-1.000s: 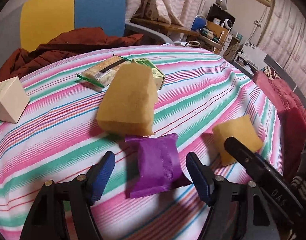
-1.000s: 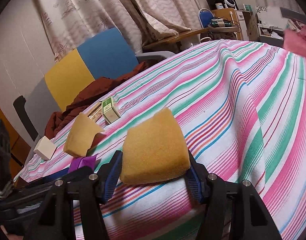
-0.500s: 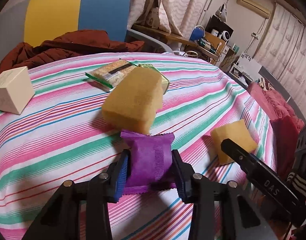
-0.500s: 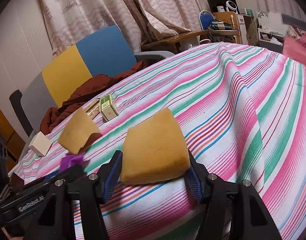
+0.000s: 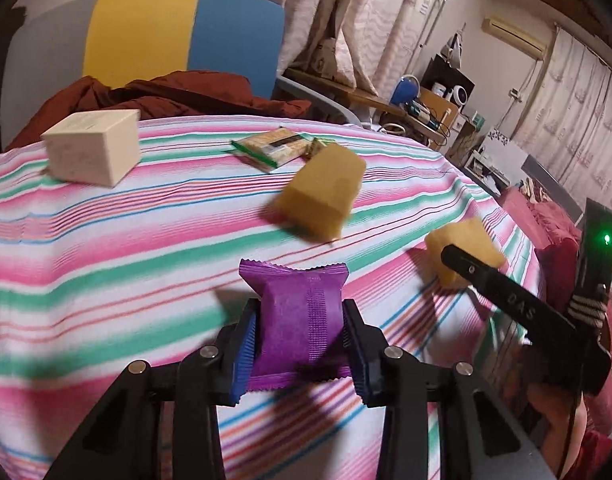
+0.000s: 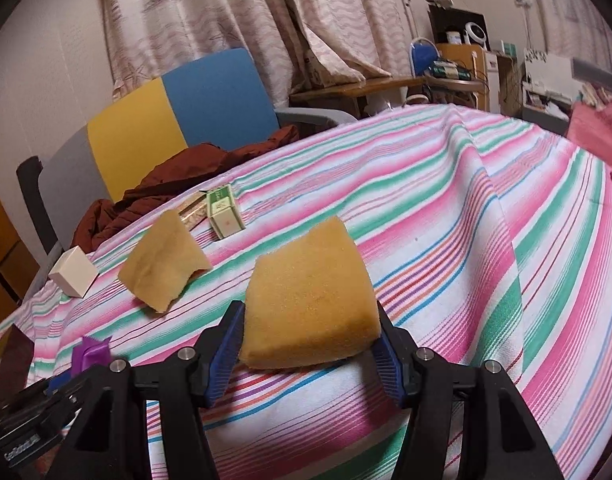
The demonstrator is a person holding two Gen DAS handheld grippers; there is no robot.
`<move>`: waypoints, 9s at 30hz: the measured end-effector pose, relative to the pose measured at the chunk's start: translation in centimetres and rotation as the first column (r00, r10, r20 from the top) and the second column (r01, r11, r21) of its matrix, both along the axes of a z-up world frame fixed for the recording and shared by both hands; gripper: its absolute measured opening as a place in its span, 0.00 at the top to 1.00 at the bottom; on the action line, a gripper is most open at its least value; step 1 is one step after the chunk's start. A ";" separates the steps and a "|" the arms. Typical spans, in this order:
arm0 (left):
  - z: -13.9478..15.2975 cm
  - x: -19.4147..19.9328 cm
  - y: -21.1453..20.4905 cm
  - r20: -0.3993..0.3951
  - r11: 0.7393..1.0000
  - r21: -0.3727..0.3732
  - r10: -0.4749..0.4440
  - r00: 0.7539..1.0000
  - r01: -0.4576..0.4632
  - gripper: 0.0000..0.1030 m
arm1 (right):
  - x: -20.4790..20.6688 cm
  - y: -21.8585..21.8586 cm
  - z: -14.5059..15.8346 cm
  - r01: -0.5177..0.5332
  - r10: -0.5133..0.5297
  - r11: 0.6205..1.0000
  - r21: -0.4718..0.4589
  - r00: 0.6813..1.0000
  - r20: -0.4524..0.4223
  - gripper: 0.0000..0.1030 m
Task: Organize objects
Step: 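Carry the purple packet and yellow sponge in both tools over the gold tray, then open the left tool to drop the purple packet while the right tool releases the yellow sponge into the tray, then move both tools from the tray back toward the remaining items, then grasp a yellow sponge with the right tool while the left tool grasps the cream printed box, then carry the cream box and yellow sponge in both tools over the gold tray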
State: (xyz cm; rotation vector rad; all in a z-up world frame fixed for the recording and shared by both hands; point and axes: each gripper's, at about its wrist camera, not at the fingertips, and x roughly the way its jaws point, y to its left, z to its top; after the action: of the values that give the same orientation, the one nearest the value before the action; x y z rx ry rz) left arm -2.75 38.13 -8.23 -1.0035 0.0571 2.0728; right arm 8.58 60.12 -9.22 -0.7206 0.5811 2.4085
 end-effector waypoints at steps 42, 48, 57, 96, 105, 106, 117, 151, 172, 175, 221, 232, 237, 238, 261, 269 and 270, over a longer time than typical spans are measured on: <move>7.6 2.3 -31.4 -0.052 0.885 0.240 0.422 0.905 -0.398 0.61 | -4.7 -28.8 6.8 -0.649 0.649 0.761 0.028 0.758 -0.070 0.40; 7.8 -0.3 -36.3 -0.035 0.834 0.227 0.523 0.852 -0.502 0.61 | -7.3 -35.4 7.1 -0.756 0.756 0.654 0.025 0.654 -0.029 0.40; 5.9 -3.9 -40.4 0.016 0.789 0.172 0.596 0.802 -0.590 0.61 | -11.3 -40.9 6.1 -0.814 0.811 0.580 0.025 0.581 0.071 0.29; 7.8 1.2 -31.1 -0.102 0.891 0.132 0.449 0.888 -0.435 0.16 | -5.8 -30.3 5.3 -0.620 0.619 0.781 -0.076 0.785 -0.039 0.09; 7.9 3.3 -26.8 -0.099 0.934 0.117 0.349 0.932 -0.337 0.16 | -5.2 -26.5 3.8 -0.537 0.539 0.835 -0.120 0.842 -0.020 0.09; 8.0 3.6 -26.2 -0.099 0.939 0.117 0.336 0.937 -0.324 0.16 | -5.1 -26.1 3.7 -0.529 0.532 0.839 -0.125 0.847 -0.018 0.09; 7.1 6.0 -18.8 -0.086 0.986 0.057 0.164 0.983 -0.159 0.16 | -3.9 -19.4 2.3 -0.393 0.399 0.906 -0.158 0.917 0.010 0.09; 4.8 1.5 -9.0 0.028 0.992 -0.034 0.122 0.992 -0.121 0.16 | -14.8 -4.0 0.9 -0.161 0.166 0.985 -0.067 0.982 0.093 0.36; 5.4 -21.6 -2.9 0.273 0.828 -0.091 0.556 0.785 -0.554 0.13 | -14.1 -3.6 -0.3 -0.163 0.167 0.981 -0.101 0.986 0.031 0.36; 4.7 -22.5 -1.9 0.221 0.817 -0.173 0.576 0.787 -0.550 0.09 | -14.1 -3.7 -0.3 -0.164 0.167 0.982 -0.098 0.986 0.028 0.36; 4.8 -22.6 1.7 -0.019 0.898 -0.211 0.391 0.920 -0.386 0.16 | -13.6 -3.3 -0.5 -0.166 0.165 0.978 -0.129 0.986 -0.020 0.35; 1.5 -21.9 2.1 -0.056 0.885 -0.275 0.374 0.926 -0.375 0.40 | -13.7 -3.3 -0.5 -0.164 0.162 0.978 -0.128 0.986 -0.023 0.35; 1.0 -19.5 0.7 -0.087 0.891 -0.216 0.389 0.917 -0.399 0.50 | -13.7 -3.3 -0.6 -0.162 0.161 0.979 -0.126 0.987 -0.023 0.35; 0.7 -18.9 0.6 -0.098 0.894 -0.211 0.383 0.919 -0.395 0.50 | -13.7 -3.3 -0.6 -0.162 0.161 0.979 -0.126 0.987 -0.023 0.35; -0.8 -7.8 -7.0 -0.011 0.937 -0.048 0.346 0.938 -0.346 0.51 | -12.2 -6.6 1.8 -0.174 0.174 0.984 0.040 0.985 0.008 0.38; -0.8 -4.4 -9.4 0.042 0.945 0.028 0.324 0.945 -0.325 0.51 | -9.4 -9.6 2.6 -0.189 0.189 0.979 0.076 0.982 0.006 0.38; -0.7 -4.1 -9.6 0.047 0.945 0.038 0.322 0.946 -0.324 0.51 | -9.0 -9.8 2.6 -0.191 0.192 0.979 0.072 0.981 0.004 0.38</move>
State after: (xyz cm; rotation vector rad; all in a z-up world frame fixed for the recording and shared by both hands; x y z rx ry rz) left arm -6.81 28.48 -8.89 -1.0837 -0.1862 2.3367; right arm -0.41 50.28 -6.62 -0.7735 0.4399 2.5933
